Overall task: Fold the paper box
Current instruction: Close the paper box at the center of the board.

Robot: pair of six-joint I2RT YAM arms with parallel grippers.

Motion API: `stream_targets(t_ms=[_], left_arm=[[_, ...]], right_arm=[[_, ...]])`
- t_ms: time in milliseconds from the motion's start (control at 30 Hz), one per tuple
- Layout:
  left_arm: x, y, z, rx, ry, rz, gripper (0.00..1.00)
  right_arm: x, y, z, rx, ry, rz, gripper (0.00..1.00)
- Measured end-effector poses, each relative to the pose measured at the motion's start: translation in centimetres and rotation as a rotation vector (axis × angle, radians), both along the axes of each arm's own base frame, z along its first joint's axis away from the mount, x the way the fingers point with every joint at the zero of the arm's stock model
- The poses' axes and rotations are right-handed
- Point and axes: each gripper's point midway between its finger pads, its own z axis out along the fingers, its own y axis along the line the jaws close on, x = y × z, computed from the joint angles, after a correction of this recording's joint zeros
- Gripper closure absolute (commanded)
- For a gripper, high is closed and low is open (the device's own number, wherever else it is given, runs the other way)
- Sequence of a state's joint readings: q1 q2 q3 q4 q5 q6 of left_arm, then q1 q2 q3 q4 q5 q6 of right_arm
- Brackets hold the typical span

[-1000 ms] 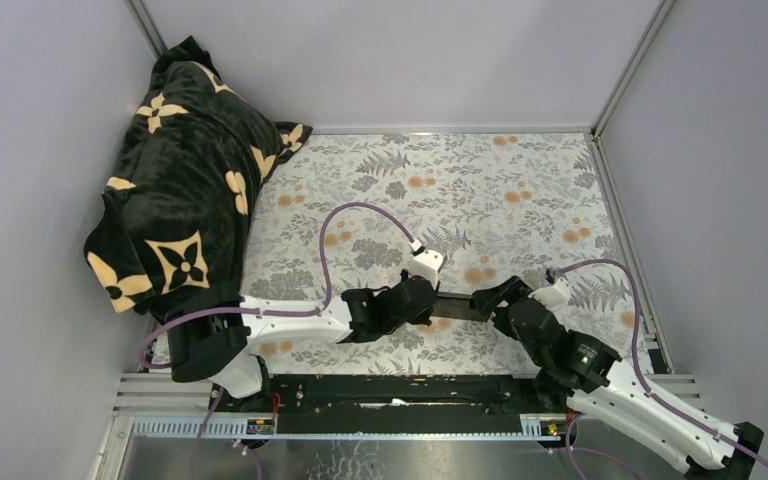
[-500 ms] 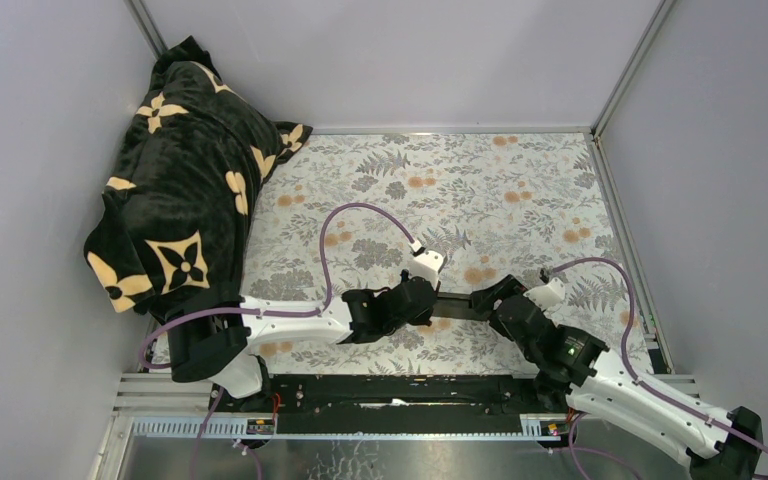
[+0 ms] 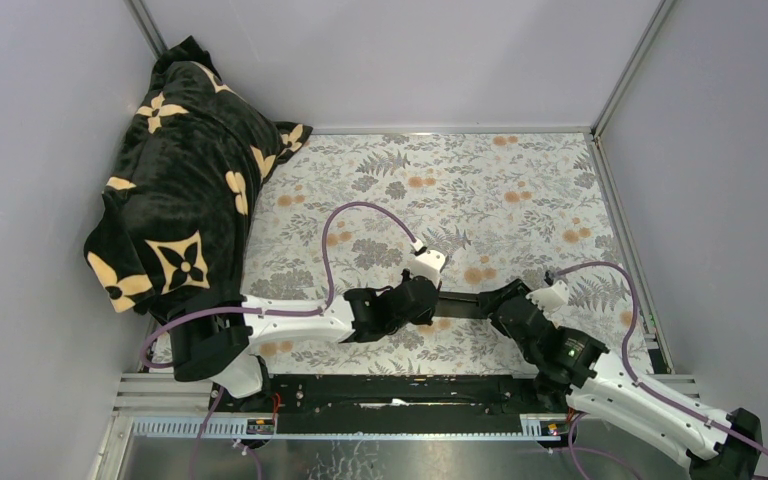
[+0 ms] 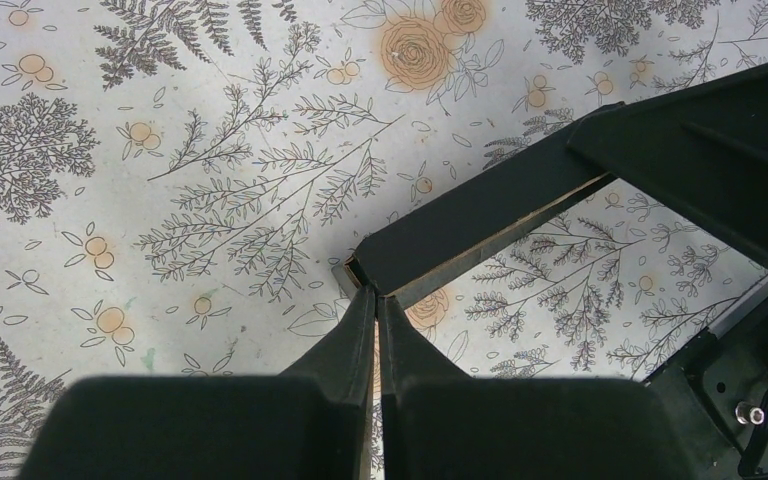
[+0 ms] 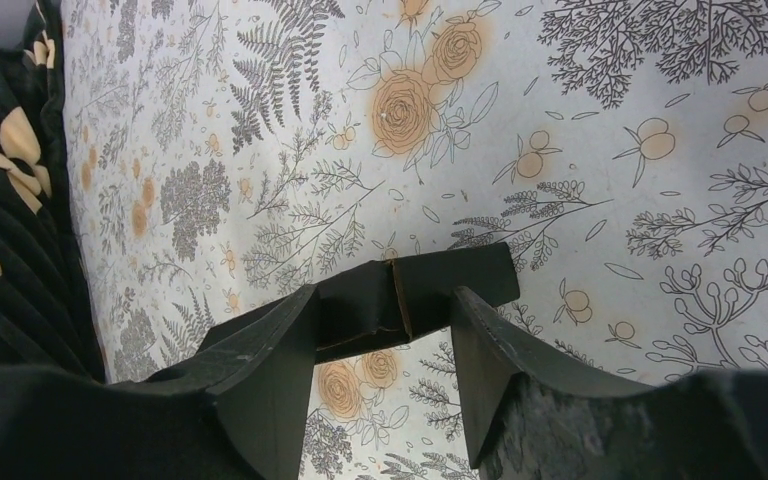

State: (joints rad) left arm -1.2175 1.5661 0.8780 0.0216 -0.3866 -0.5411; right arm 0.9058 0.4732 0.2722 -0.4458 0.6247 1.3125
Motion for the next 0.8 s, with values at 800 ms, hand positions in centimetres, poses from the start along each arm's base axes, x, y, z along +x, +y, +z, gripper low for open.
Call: stream_targets(t_ms=[800], left_arm=[[-0.68,-0.04,0.03,-0.028,0.015,-0.027,0.83]], right_arm=[[0.54,-0.04,-0.18,0.0,-0.016,-0.026,0.46]])
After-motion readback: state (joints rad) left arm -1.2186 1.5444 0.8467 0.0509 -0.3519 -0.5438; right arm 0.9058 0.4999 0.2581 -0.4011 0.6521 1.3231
